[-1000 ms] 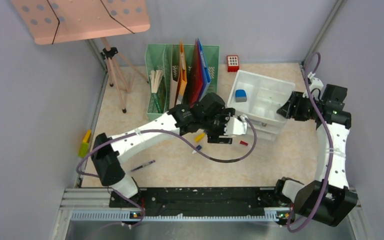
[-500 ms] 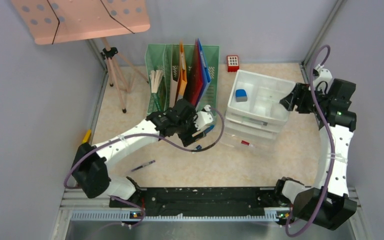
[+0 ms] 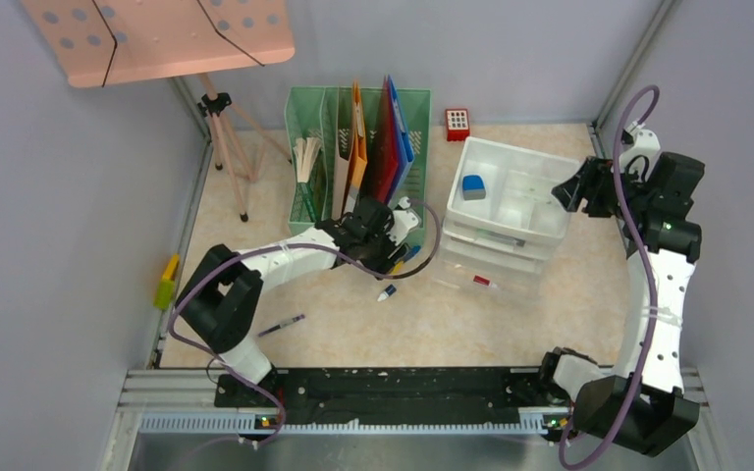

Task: Organize the desk
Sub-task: Open the drawer in the storage box, then pick up the stationery from the center of the board.

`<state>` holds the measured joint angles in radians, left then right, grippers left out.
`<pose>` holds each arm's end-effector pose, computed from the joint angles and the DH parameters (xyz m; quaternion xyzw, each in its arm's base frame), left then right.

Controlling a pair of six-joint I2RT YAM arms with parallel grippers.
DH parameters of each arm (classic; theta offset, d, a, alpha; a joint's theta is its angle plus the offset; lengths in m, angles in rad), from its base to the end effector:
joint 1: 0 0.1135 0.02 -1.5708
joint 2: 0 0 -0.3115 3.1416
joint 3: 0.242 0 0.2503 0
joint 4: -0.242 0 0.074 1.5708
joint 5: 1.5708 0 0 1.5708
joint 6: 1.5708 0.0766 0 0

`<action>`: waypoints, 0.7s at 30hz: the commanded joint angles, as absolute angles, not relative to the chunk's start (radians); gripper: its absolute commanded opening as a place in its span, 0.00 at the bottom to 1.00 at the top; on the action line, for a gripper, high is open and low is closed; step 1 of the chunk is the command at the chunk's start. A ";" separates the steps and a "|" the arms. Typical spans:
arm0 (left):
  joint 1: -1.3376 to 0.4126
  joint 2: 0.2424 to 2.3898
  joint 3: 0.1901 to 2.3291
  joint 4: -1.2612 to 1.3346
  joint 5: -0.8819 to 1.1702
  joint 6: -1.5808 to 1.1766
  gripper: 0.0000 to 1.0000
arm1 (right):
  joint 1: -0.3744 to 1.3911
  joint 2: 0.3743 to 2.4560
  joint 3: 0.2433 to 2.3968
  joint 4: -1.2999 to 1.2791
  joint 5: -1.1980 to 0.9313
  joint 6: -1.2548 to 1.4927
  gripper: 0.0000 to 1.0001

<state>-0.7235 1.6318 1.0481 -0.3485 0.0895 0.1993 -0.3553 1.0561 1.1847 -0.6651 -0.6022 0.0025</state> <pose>0.2686 -0.2464 0.2199 0.4349 0.8431 -0.1223 0.2919 0.2193 -0.0351 0.4052 0.0034 0.8430 0.1709 0.5101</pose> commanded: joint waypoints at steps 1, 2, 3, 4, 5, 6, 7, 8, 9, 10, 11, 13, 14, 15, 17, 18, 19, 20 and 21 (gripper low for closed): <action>-0.724 1.668 1.044 -0.236 0.038 0.137 0.67 | -0.352 1.023 1.177 -0.624 -0.600 0.007 0.65; -0.724 1.677 1.047 -0.236 0.036 0.135 0.67 | -0.353 1.021 1.175 -0.624 -0.601 0.007 0.65; -0.724 1.685 1.047 -0.233 0.040 0.131 0.67 | -0.351 1.020 1.170 -0.624 -0.601 0.007 0.65; -0.724 1.690 1.046 -0.231 0.045 0.127 0.67 | -0.352 1.018 1.167 -0.623 -0.602 0.008 0.65; -0.724 1.697 1.047 -0.232 0.052 0.128 0.67 | -0.352 1.016 1.162 -0.622 -0.601 0.007 0.65; -0.724 1.701 1.048 -0.230 0.052 0.124 0.67 | -0.353 1.013 1.157 -0.621 -0.600 0.006 0.65; -0.725 1.706 1.048 -0.231 0.051 0.121 0.66 | -0.352 1.012 1.155 -0.620 -0.599 0.006 0.65; -0.725 1.708 1.048 -0.230 0.049 0.119 0.66 | -0.353 1.009 1.153 -0.620 -0.598 0.006 0.65; -0.726 1.712 1.048 -0.229 0.048 0.116 0.65 | -0.351 1.008 1.150 -0.620 -0.598 0.006 0.65; -0.726 1.715 1.047 -0.229 0.052 0.114 0.65 | -0.351 1.007 1.150 -0.620 -0.598 0.006 0.65; -0.726 1.716 1.044 -0.227 0.058 0.112 0.64 | -0.352 1.005 1.148 -0.621 -0.598 0.006 0.65; -0.726 1.720 1.039 -0.225 0.073 0.108 0.63 | -0.352 1.003 1.146 -0.621 -0.597 0.006 0.65; -0.727 1.725 1.037 -0.223 0.073 0.106 0.63 | -0.352 1.002 1.144 -0.621 -0.597 0.006 0.65; -0.728 1.730 1.036 -0.222 0.076 0.105 0.61 | -0.352 1.000 1.143 -0.621 -0.597 0.005 0.65; -0.731 1.740 1.033 -0.220 0.080 0.101 0.59 | -0.352 1.000 1.140 -0.623 -0.597 0.006 0.65; -0.732 1.745 1.032 -0.219 0.087 0.097 0.59 | -0.352 1.000 1.139 -0.622 -0.597 0.006 0.65; -0.733 1.748 1.030 -0.218 0.094 0.095 0.58 | -0.352 0.999 1.139 -0.624 -0.597 0.006 0.65; -0.734 1.751 1.026 -0.217 0.096 0.093 0.58 | -0.353 0.999 1.138 -0.624 -0.597 0.005 0.65; -0.736 1.753 1.025 -0.214 0.099 0.091 0.57 | -0.352 0.998 1.137 -0.624 -0.596 0.006 0.65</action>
<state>-0.7284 1.7351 1.0431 -0.2527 0.0715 0.1135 -0.3553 1.0256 1.1385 -0.6533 -0.5987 0.0036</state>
